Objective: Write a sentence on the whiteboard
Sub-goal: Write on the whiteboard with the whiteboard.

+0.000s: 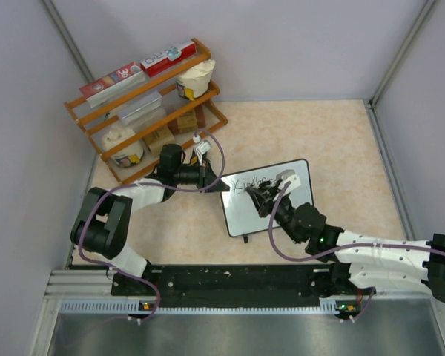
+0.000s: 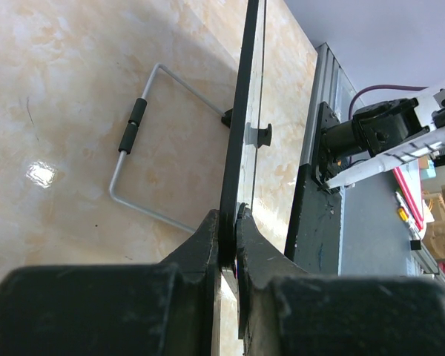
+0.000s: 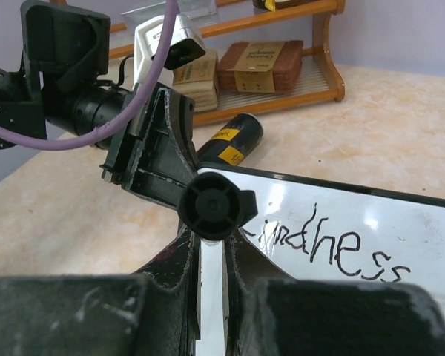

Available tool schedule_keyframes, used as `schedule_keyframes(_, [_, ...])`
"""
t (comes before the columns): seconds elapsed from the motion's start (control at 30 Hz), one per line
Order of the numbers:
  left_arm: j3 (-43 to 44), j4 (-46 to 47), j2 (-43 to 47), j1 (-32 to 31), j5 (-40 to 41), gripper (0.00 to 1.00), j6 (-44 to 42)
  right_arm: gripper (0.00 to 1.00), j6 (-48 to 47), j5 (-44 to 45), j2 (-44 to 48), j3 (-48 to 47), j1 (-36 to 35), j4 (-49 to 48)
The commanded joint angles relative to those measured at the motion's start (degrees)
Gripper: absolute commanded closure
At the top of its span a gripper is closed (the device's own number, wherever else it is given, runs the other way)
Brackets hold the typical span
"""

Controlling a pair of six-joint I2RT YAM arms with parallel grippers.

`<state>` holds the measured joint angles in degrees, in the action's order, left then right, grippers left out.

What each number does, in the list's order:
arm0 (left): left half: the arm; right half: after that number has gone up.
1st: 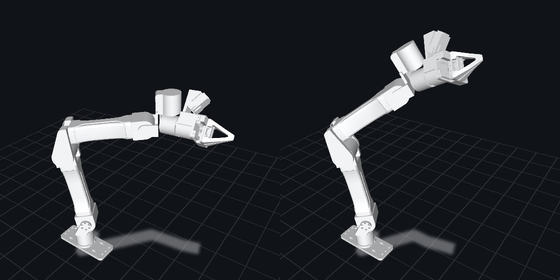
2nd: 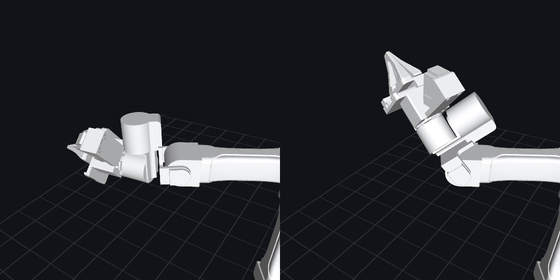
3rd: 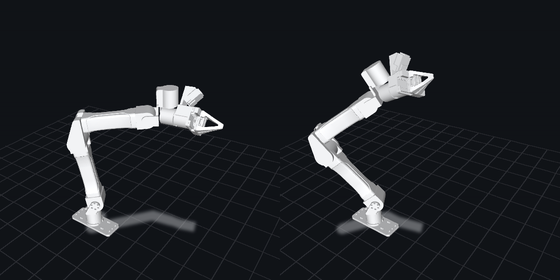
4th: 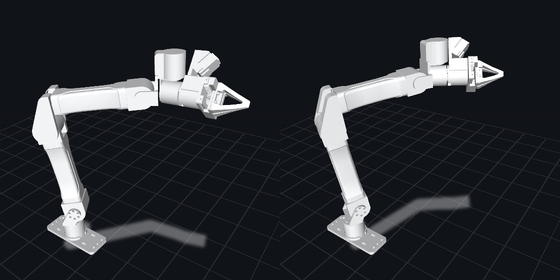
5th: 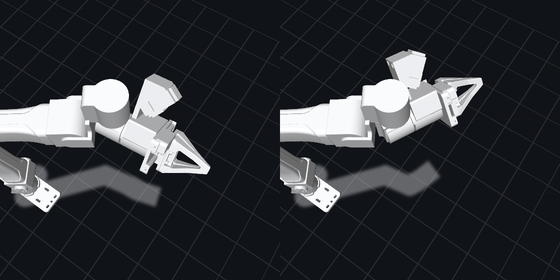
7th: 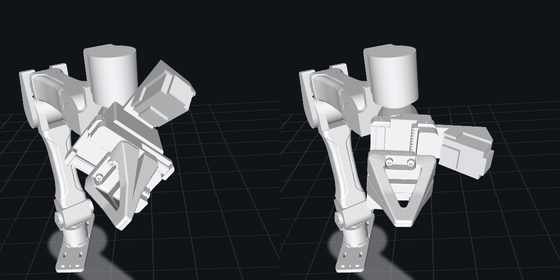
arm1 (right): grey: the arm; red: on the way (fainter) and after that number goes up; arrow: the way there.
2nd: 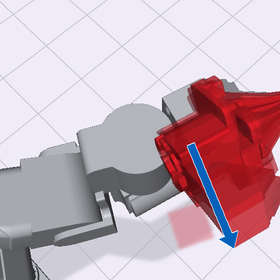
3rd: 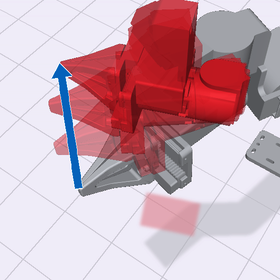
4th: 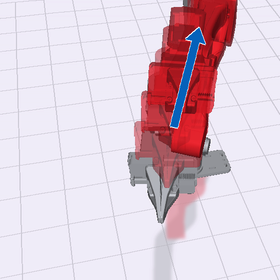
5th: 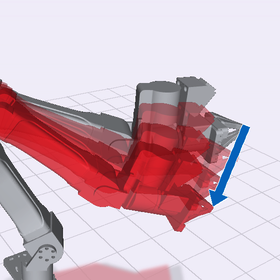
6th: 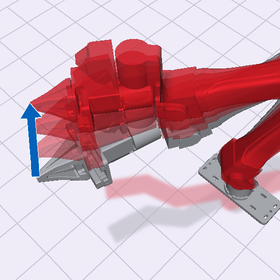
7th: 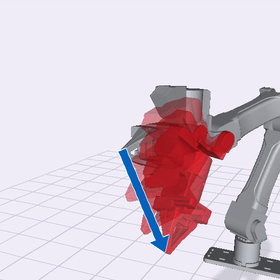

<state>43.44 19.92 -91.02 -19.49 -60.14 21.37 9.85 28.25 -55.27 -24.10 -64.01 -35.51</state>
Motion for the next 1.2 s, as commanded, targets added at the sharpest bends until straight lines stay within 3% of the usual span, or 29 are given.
schedule_keyframes(0.0, [-1.4,-3.8,-2.7,-0.3,5.6,1.00,-6.8,1.00,-1.1,1.2,-0.8,1.7,-1.6,-4.9])
schedule_keyframes(0.43, [-1.4,-4.0,-3.0,0.1,5.4,1.00,-6.9,1.00,-1.7,5.1,-4.3,4.9,-4.2,-11.0])
schedule_keyframes(1.17, [-1.3,-4.0,-3.3,0.1,5.3,1.00,-7.0,1.00,0.6,8.0,-10.0,3.4,-4.2,-10.5])
